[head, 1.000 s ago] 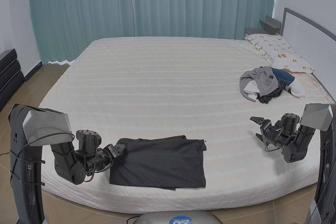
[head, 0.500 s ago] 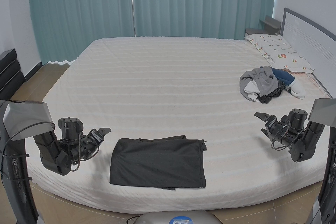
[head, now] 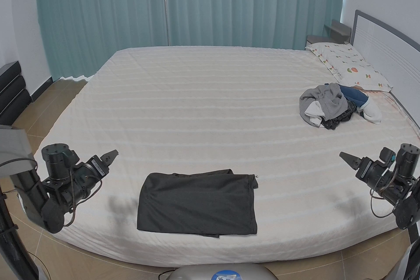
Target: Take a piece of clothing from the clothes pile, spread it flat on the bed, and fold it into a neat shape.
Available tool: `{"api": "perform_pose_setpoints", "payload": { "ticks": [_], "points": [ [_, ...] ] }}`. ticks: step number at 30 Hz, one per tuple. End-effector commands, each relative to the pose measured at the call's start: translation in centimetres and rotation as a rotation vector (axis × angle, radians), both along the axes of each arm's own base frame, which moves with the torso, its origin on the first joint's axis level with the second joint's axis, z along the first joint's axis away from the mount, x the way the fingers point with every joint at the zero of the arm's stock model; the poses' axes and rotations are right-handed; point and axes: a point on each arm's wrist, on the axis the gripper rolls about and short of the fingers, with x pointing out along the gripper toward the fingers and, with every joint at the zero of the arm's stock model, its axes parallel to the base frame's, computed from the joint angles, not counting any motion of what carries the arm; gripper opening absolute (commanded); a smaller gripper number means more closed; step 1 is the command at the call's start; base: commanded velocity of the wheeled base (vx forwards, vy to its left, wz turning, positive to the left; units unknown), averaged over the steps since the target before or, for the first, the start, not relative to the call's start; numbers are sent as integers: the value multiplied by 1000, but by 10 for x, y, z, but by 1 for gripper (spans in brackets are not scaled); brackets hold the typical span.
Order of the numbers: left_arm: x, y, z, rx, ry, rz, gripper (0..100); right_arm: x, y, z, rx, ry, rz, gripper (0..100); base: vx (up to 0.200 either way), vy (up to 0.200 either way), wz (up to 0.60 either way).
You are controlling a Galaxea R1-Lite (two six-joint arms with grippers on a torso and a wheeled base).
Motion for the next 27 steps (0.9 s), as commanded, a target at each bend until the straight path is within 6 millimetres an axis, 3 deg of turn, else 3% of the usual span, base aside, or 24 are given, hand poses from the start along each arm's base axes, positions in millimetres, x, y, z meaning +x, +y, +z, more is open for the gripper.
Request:
{"api": "perform_pose_setpoints", "payload": {
  "ticks": [1,2,3,6,7,13,19,20,21,24,27],
  "points": [
    [-102,8,74,80,-331,47,100,-85,7,69,-139,-316,-67,100,0,0,0],
    [-102,8,74,80,-331,47,100,-85,7,69,-139,-316,-67,100,0,0,0],
    [-125,10,90,119,-428,57,100,-103,5,76,-172,-342,-95,100,0,0,0],
    [-143,11,102,164,-489,75,100,-121,4,78,-200,-328,-113,100,0,0,0],
    [-162,13,110,224,-530,99,100,-142,4,79,-230,-333,-123,100,0,0,0],
    [-214,16,110,411,-533,92,100,-197,10,86,-334,-395,-117,100,0,0,0],
    [-284,19,108,631,-498,82,100,-263,15,63,-437,-302,5,100,0,0,0],
    [-287,19,108,636,-496,82,100,-266,15,62,-442,-304,16,100,0,0,0],
    [-304,20,111,660,-477,75,100,-277,12,60,-463,-325,75,100,0,0,0],
    [-332,21,121,689,-446,56,100,-281,12,66,-511,-340,69,100,0,0,0],
    [-346,21,122,724,-468,65,100,-284,13,64,-531,-350,49,100,0,0,0]
  ]
}}
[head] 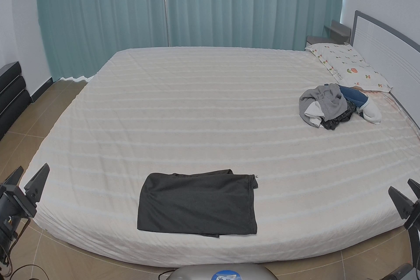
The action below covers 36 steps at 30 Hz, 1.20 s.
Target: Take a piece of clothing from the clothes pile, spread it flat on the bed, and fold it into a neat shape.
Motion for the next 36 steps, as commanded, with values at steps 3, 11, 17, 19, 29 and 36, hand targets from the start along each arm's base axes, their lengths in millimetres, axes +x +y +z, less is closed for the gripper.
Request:
{"api": "perform_pose_setpoints", "payload": {
  "ticks": [3,11,17,19,29,36],
  "points": [
    [-150,4,9,283,-226,78,100,-97,2,-25,-264,-203,42,100,0,0,0],
    [-158,4,12,285,-255,98,100,-84,0,-39,-412,-249,-20,100,0,0,0],
    [-168,4,32,290,-305,128,100,-71,1,-63,-410,-267,-21,100,0,0,0],
    [-167,3,27,289,-252,123,100,-71,0,-66,-401,-232,-19,100,0,0,0],
    [-145,4,-26,217,3,65,100,-70,0,-69,-235,-192,-31,100,0,0,0],
    [-113,4,-61,141,-28,56,100,-71,0,-73,-188,-131,-44,100,0,0,0]
  ]
}}
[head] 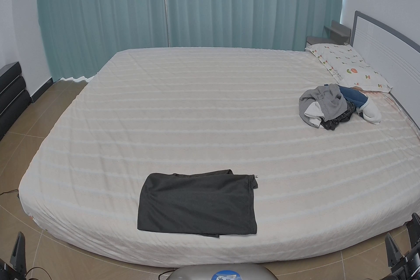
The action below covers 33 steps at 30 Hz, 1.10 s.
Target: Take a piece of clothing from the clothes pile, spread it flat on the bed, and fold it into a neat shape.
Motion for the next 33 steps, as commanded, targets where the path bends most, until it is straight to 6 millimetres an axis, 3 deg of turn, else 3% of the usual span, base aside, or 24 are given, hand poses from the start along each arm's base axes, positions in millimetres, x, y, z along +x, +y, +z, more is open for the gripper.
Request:
{"api": "perform_pose_setpoints", "payload": {
  "ticks": [1,3,6,33],
  "points": [
    [32,0,-46,-25,-28,-12,100,0,0,-5,31,16,-8,100,0,0,0],
    [36,0,-49,-28,-71,-25,100,0,0,-5,31,16,-8,100,0,0,0],
    [36,-1,-57,-21,1,-64,100,0,0,-5,29,16,-8,100,0,0,0],
    [36,-2,-57,14,11,-76,100,0,0,-5,36,16,-9,100,0,0,0]
  ]
}}
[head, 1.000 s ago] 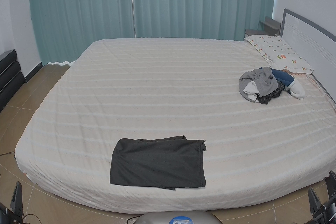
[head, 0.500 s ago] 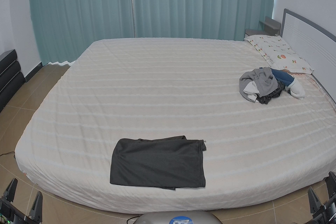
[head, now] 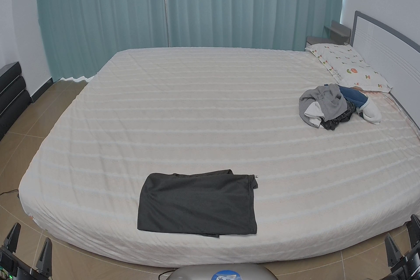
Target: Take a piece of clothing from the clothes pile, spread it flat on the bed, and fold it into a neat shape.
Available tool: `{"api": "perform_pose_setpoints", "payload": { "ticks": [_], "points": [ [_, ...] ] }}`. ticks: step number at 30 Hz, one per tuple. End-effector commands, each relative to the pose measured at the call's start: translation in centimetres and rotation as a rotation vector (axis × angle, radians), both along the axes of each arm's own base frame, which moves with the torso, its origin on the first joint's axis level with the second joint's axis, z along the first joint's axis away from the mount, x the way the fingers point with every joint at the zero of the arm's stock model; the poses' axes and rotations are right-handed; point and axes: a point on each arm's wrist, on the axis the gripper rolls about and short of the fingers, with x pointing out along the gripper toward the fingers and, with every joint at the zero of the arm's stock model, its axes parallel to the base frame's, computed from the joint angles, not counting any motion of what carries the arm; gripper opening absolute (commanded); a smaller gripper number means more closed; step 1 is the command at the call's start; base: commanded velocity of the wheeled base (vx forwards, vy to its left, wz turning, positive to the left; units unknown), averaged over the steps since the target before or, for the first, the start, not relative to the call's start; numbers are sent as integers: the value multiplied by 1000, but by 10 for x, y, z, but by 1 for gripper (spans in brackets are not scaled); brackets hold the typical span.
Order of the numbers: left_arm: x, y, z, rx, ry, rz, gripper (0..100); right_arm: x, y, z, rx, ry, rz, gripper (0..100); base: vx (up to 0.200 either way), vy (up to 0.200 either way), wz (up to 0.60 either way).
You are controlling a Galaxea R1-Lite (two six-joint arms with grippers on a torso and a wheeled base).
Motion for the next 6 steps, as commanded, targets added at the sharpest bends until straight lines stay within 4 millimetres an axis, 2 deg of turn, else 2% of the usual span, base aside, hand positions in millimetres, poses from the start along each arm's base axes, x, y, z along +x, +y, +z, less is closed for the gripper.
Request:
{"api": "perform_pose_setpoints", "payload": {
  "ticks": [1,6],
  "points": [
    [1,0,-5,12,20,-3,100,0,0,-3,0,-2,0,100,0,0,0],
    [1,0,-5,8,19,-10,100,0,0,-3,0,-2,0,100,0,0,0]
  ]
}}
